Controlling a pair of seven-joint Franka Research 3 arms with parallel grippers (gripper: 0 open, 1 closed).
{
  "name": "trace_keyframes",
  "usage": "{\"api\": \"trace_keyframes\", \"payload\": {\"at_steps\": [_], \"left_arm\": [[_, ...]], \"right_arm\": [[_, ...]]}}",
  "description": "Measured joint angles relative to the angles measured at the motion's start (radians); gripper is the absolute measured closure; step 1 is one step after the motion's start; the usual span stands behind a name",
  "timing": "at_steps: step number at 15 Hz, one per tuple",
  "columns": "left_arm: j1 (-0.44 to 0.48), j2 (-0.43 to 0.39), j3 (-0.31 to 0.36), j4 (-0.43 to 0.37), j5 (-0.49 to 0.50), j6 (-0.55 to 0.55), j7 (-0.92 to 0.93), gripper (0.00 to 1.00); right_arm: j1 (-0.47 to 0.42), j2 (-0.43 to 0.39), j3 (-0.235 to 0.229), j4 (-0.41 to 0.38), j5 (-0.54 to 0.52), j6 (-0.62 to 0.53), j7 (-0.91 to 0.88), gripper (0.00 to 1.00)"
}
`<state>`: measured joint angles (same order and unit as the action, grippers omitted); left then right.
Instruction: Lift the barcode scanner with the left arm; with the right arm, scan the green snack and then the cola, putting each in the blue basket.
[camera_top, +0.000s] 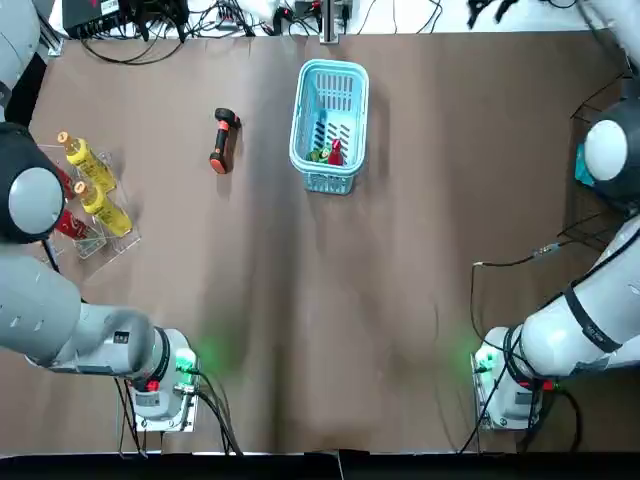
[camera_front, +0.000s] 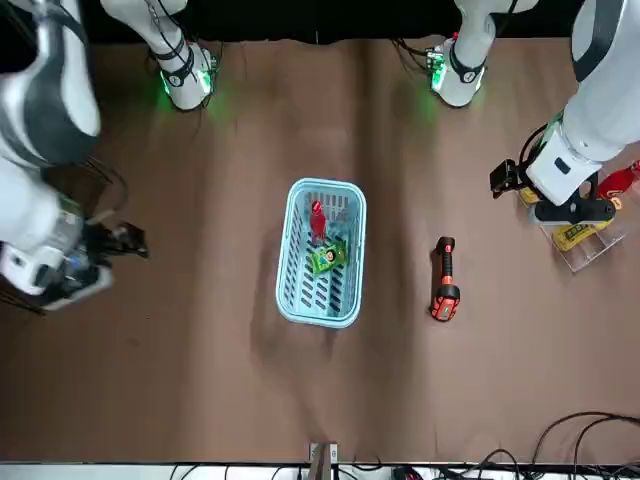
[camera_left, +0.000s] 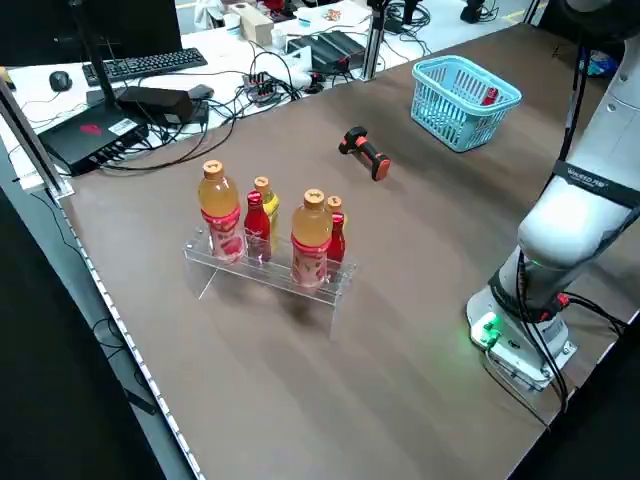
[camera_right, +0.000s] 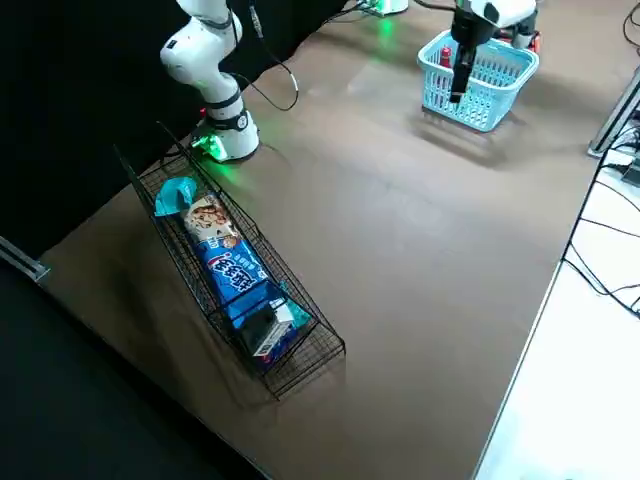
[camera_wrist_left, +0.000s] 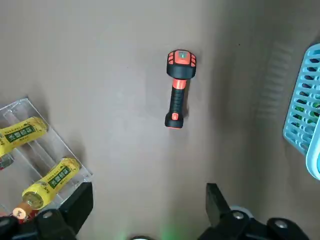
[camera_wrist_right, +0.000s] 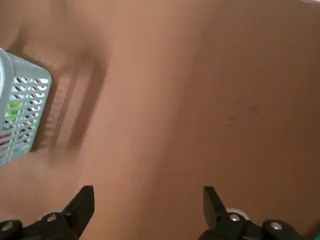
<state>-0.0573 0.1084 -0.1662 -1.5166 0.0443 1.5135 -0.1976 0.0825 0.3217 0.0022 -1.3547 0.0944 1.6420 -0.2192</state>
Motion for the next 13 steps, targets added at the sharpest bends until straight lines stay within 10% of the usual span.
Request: {"api": "trace_keyframes", "payload": {"at_steps": [13], "left_arm": [[0.003, 0.0, 0.001, 0.0, 0.0, 0.0, 0.0, 0.0]], "right_arm": [[-0.047, -0.17, 0.023, -0.121, -0.087, -0.065, 0.034, 0.0]]}}
